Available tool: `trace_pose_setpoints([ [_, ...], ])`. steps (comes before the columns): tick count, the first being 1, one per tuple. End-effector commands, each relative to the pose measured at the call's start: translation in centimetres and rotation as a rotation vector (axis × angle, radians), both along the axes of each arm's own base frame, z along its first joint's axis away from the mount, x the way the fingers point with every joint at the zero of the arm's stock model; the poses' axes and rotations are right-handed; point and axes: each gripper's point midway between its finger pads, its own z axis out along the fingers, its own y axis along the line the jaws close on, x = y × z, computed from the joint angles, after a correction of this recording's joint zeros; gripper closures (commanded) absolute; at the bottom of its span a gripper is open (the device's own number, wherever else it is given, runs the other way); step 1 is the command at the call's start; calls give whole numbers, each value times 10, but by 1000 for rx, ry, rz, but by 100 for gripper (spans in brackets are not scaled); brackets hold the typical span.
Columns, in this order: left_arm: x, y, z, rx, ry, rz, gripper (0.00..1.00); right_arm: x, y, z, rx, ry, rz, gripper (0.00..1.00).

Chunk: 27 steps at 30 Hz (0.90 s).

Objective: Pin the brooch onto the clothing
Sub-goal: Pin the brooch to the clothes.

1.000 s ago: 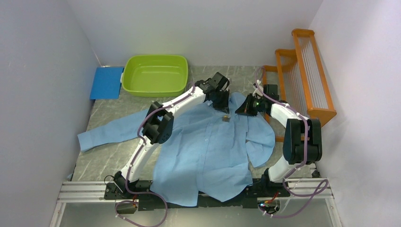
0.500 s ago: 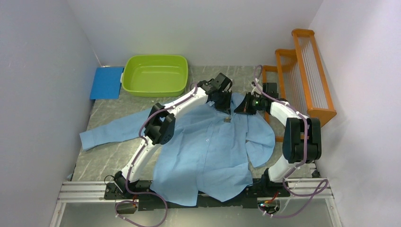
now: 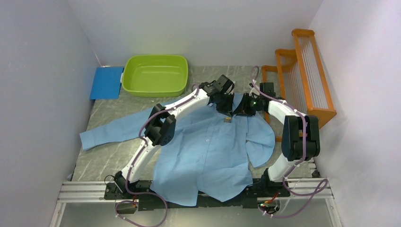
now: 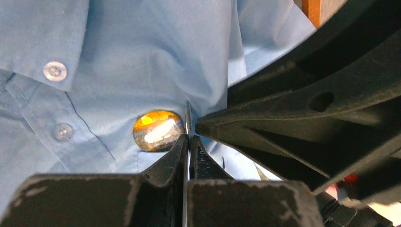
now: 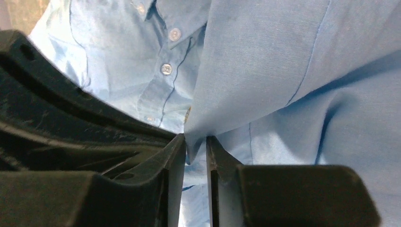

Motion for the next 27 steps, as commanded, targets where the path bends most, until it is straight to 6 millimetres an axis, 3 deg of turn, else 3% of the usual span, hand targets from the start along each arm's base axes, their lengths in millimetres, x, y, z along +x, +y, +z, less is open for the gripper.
trace_pose_setpoints([
  [1, -9, -7, 70, -131, -64, -29, 97, 14, -7, 29, -56, -102, -35, 65],
  [3, -10, -6, 74, -147, -63, -27, 97, 16, -14, 41, -88, -141, -72, 52],
  [6, -12, -8, 80, -200, -41, -35, 97, 16, -24, 56, -125, -193, -128, 40],
  [13, -12, -13, 87, -247, -25, -45, 97, 11, -38, 86, -168, -300, -212, 25],
  [17, -11, -12, 92, -268, -32, -42, 97, 3, -43, 82, -182, -300, -234, 20],
  [22, -10, -9, 102, -322, -32, -42, 97, -9, -46, 67, -125, -271, -240, 19],
  [27, -9, -3, 108, -362, -43, -44, 97, -20, -45, 66, -37, -287, -218, 20],
])
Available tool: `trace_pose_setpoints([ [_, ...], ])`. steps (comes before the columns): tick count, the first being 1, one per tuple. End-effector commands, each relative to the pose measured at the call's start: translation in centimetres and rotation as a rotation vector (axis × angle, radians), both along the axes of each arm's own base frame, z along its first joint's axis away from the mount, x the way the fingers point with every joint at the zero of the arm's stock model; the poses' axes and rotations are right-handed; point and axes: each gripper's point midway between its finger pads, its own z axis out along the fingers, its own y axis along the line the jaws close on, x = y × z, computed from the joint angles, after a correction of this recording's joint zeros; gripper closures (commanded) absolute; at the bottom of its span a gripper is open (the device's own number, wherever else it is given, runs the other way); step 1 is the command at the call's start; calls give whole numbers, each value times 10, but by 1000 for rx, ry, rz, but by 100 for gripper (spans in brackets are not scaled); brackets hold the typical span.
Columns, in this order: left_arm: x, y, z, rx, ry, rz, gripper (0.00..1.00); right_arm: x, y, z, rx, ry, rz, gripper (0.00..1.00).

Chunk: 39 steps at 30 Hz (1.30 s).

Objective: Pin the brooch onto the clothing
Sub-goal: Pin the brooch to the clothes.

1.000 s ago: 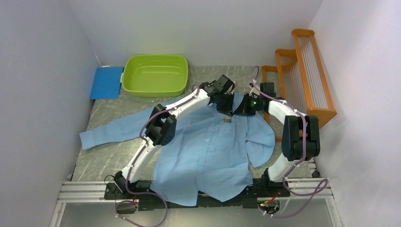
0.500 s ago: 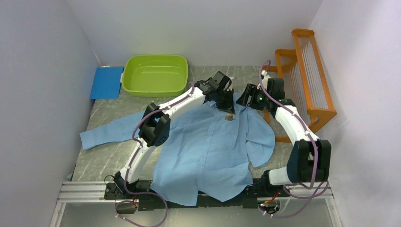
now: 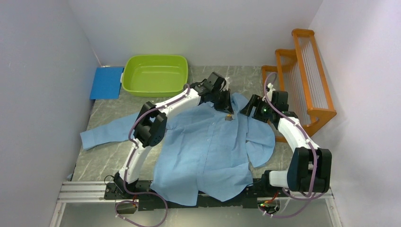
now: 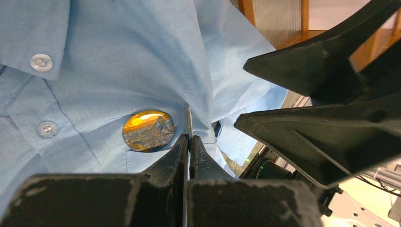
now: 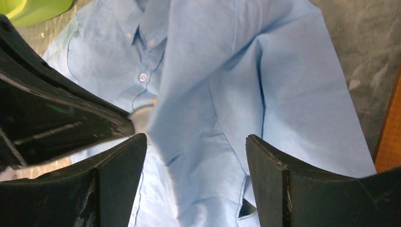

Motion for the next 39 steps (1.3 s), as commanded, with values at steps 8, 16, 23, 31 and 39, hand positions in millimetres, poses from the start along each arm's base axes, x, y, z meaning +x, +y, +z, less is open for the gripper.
trace_pose_setpoints([
  [8, 6, 2, 82, -196, -111, -21, 97, -13, 17, 33, 129, -194, 131, 25],
  [16, 8, 9, 95, -220, -127, -23, 97, -19, 27, 29, 161, -210, 201, 47],
  [23, 8, 14, 103, -235, -134, -22, 97, -19, 26, 18, 161, -182, 197, 54],
  [31, 2, 21, 112, -248, -175, -86, 97, -19, 26, 31, 141, -232, 212, 55],
  [39, -21, 43, 123, -245, -380, -281, 97, -17, 34, 101, 128, -467, 301, 43],
])
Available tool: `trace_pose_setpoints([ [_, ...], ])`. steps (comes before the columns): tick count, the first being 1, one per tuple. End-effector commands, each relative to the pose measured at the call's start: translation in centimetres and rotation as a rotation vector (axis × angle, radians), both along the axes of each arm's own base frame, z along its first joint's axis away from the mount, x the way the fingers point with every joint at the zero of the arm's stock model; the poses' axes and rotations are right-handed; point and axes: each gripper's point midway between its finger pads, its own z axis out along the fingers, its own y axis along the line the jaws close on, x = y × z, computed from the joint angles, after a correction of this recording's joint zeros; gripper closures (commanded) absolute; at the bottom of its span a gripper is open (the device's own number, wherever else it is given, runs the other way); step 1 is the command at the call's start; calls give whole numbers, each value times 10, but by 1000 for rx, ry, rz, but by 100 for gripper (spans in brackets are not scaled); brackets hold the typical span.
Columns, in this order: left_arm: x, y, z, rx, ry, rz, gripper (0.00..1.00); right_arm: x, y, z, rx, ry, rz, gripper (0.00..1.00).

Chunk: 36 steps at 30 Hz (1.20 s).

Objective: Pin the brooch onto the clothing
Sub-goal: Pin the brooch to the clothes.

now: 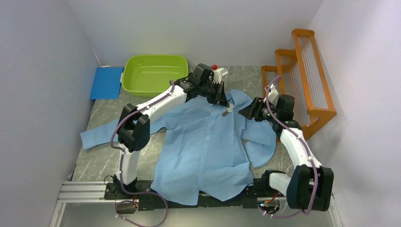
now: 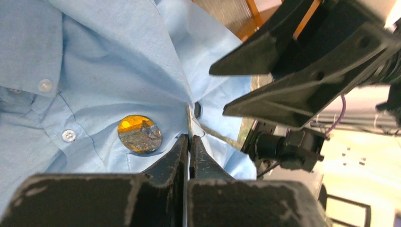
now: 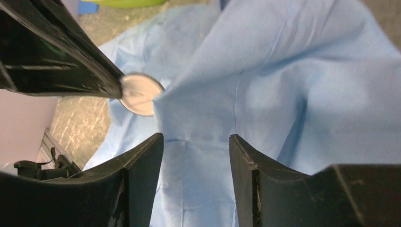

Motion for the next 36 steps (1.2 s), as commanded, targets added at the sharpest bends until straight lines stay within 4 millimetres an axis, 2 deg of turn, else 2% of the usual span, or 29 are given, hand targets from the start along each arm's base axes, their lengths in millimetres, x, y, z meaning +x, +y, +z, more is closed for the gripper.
trace_pose_setpoints([
  [1, -22, 13, 51, -84, -231, -168, 97, 9, 10, 74, 17, -283, 86, 42],
  [5, -36, 20, 53, -99, -323, -273, 97, -2, 27, 90, 99, -387, 189, 38],
  [11, -43, 28, 64, -137, -464, -322, 97, 0, 33, 98, 149, -471, 223, 32],
  [14, -50, 31, 67, -166, -525, -356, 97, -3, 37, 98, 124, -540, 261, 31],
  [16, -55, 33, 67, -185, -560, -384, 97, -13, 45, 101, 108, -608, 342, 30],
  [20, -60, 39, 66, -193, -640, -413, 98, -28, 63, 93, 18, -752, 476, 28],
  [23, -63, 43, 66, -188, -670, -426, 97, -33, 78, 86, -64, -793, 554, 27],
  [26, -65, 46, 66, -178, -687, -443, 97, -34, 84, 73, -144, -786, 602, 26],
  [30, -70, 49, 64, -171, -702, -475, 97, -44, 86, 70, -158, -824, 634, 27],
  [36, -75, 53, 65, -162, -722, -516, 97, -55, 88, 87, -172, -942, 651, 35],
])
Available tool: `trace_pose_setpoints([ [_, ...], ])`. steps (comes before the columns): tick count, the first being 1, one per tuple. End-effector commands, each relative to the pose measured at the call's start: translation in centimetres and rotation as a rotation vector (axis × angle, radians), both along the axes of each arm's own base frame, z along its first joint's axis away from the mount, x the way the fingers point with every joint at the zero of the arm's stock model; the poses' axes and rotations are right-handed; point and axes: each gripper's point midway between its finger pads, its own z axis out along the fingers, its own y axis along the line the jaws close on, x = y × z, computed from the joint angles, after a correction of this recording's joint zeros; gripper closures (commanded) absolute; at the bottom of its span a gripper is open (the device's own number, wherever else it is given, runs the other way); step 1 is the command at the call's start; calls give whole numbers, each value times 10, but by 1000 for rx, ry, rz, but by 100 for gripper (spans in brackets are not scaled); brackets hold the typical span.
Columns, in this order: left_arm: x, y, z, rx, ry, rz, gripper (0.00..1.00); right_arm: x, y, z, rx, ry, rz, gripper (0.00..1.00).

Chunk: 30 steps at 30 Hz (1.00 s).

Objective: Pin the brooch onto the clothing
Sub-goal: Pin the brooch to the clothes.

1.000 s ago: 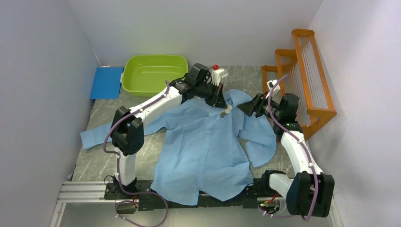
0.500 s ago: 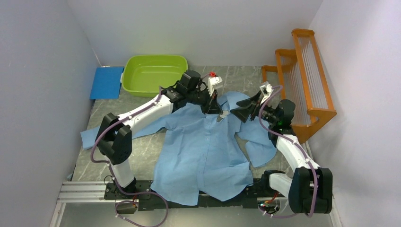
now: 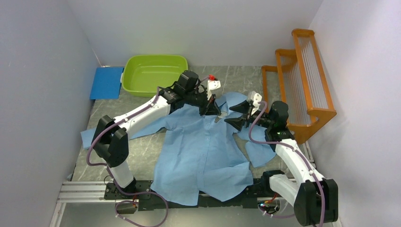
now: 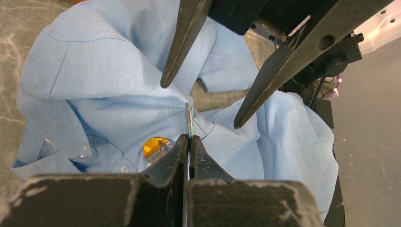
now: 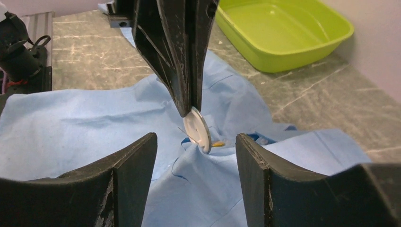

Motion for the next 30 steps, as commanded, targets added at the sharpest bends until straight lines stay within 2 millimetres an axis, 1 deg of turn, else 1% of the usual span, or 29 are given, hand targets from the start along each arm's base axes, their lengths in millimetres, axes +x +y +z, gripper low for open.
trace_pose_setpoints([
  [1, -13, 7, 33, -51, -98, -80, 97, -7, 3, 25, -13, -183, 49, 36],
  [3, -14, 8, 33, -45, -113, -87, 97, -5, 3, 28, -17, -192, 47, 39],
  [7, -16, 11, 34, -47, -132, -86, 97, -3, 7, 30, -32, -191, 88, 53],
  [9, -18, 12, 36, -57, -143, -89, 97, -2, 13, 28, -49, -182, 118, 62],
  [11, -19, 13, 38, -63, -154, -88, 97, -3, 20, 25, -73, -174, 141, 65],
  [13, -19, 14, 39, -64, -160, -85, 97, -4, 25, 27, -79, -179, 166, 65],
  [14, -19, 15, 39, -62, -161, -83, 97, -4, 28, 28, -81, -179, 171, 67],
  [17, -20, 16, 39, -59, -161, -80, 97, -3, 31, 26, -85, -174, 189, 77],
  [19, -21, 16, 40, -59, -160, -82, 97, -3, 32, 25, -89, -165, 205, 85],
  [20, -21, 17, 40, -58, -161, -81, 97, -4, 33, 24, -90, -161, 214, 93],
  [21, -21, 17, 40, -57, -162, -80, 97, -4, 33, 23, -91, -159, 222, 98],
  [22, -21, 18, 40, -55, -163, -78, 97, -5, 34, 23, -91, -157, 228, 100],
  [28, -17, 21, 40, -45, -191, -47, 98, -7, 34, 23, -87, -153, 234, 100],
  [30, -12, 24, 40, -33, -210, -13, 84, -7, 33, 24, -79, -152, 220, 100],
])
